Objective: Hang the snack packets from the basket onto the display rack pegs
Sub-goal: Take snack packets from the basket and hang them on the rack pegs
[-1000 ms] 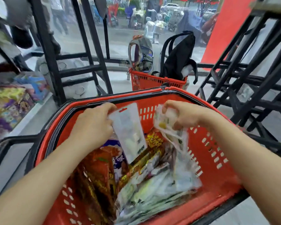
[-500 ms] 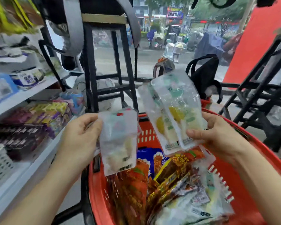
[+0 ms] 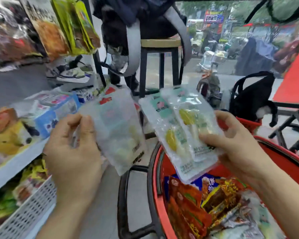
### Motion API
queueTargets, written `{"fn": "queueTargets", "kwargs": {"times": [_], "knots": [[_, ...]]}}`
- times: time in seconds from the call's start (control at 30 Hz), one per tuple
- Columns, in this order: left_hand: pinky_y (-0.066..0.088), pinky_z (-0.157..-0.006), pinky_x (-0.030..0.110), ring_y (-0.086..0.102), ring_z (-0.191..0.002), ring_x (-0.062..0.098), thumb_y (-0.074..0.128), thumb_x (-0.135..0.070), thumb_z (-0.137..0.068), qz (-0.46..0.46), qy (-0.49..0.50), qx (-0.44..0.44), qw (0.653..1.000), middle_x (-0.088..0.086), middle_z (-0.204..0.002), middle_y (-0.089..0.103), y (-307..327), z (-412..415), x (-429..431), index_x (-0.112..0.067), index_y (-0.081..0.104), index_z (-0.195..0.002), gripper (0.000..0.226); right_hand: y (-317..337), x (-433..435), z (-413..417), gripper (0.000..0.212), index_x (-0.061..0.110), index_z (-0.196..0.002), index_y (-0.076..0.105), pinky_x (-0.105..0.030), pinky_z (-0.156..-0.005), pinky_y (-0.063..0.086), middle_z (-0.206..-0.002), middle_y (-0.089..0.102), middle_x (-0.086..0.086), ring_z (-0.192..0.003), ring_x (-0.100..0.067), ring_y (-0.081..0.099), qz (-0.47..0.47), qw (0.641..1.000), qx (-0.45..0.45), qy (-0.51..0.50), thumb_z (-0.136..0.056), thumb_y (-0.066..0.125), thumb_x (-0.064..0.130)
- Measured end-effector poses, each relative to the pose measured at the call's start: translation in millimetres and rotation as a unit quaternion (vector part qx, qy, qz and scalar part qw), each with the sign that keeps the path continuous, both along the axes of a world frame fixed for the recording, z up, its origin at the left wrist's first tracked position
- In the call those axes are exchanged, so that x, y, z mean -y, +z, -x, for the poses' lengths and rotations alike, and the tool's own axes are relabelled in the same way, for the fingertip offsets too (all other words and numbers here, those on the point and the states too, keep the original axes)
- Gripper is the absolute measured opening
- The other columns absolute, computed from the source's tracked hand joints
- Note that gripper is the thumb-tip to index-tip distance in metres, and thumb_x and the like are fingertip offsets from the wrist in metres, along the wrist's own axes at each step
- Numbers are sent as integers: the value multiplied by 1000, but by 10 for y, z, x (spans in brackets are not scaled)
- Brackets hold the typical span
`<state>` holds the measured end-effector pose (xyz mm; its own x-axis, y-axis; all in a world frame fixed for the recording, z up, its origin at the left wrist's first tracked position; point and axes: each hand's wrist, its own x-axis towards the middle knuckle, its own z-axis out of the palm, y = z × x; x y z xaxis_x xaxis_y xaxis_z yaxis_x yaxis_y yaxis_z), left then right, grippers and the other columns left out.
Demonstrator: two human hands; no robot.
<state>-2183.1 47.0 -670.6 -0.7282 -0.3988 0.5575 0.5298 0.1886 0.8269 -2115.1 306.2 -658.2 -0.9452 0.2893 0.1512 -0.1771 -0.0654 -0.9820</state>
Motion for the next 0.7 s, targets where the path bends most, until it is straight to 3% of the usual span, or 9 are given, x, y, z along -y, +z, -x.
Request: {"fn": "queueTargets", "kwargs": {"times": [0.1,0.17,0.27,0.37,0.47,0.57,0.63,0.7], "knots": [[51,-92,31,57,-88,-10,55,-57,-90,55,50,22,997,-37,-88,60,507,132,442,-24,62,-104,37,442,268,17,85,44,-133,42,-41,-76,59,-113,72,-5,-95,-26,72,-38,999,14,-13,-73,72,-7],[49,-93,22,56,-87,-15,53,-67,-85,34,35,53,997,-40,-87,61,1030,138,617,-26,60,-98,44,829,445,8,74,45,-128,52,-34,-79,59,-115,71,1,-97,-19,72,-98,995,17,6,-81,69,-9],[48,-71,15,56,-71,-8,61,-49,-85,-3,-45,68,997,-28,-74,65,1970,-10,598,-34,65,-79,17,1662,722,-20,33,29,-87,76,-10,-76,51,-92,75,16,-90,3,68,-193,980,44,0,-84,69,-3],[44,-67,20,53,-66,1,61,-26,-85,-22,-114,130,985,-18,-67,63,2836,-192,424,-37,70,-70,20,2605,991,-53,35,24,-70,75,-1,-71,43,-75,73,19,-80,11,65,-155,985,71,1,-85,64,-6],[43,-70,23,52,-68,4,62,-15,-91,-42,-110,200,973,-16,-68,61,3725,-368,367,-28,68,-67,28,3610,1261,-173,44,25,-63,74,0,-62,43,-70,73,19,-72,11,65,-111,988,102,23,-86,56,-8],[40,-62,5,49,-60,-11,56,-8,-95,-22,-42,228,973,-14,-65,56,4681,-624,364,-16,63,-72,26,4606,1390,-320,26,-1,-67,74,1,-61,41,-77,75,11,-81,0,68,-76,988,109,82,-87,67,14],[39,-62,3,50,-61,-14,56,-9,-94,2,8,211,977,-12,-68,56,5232,-755,365,-13,61,-74,21,5162,1423,-392,23,12,-61,76,-2,-64,45,-67,71,23,-72,9,66,-81,984,107,114,-72,76,32],[39,-62,7,50,-62,-8,59,-13,-93,6,39,178,983,-9,-73,60,5621,-815,405,-16,64,-77,17,5547,1469,-435,11,25,-63,77,-15,-70,53,-71,73,19,-73,5,67,-127,980,80,134,-64,85,33]]}}
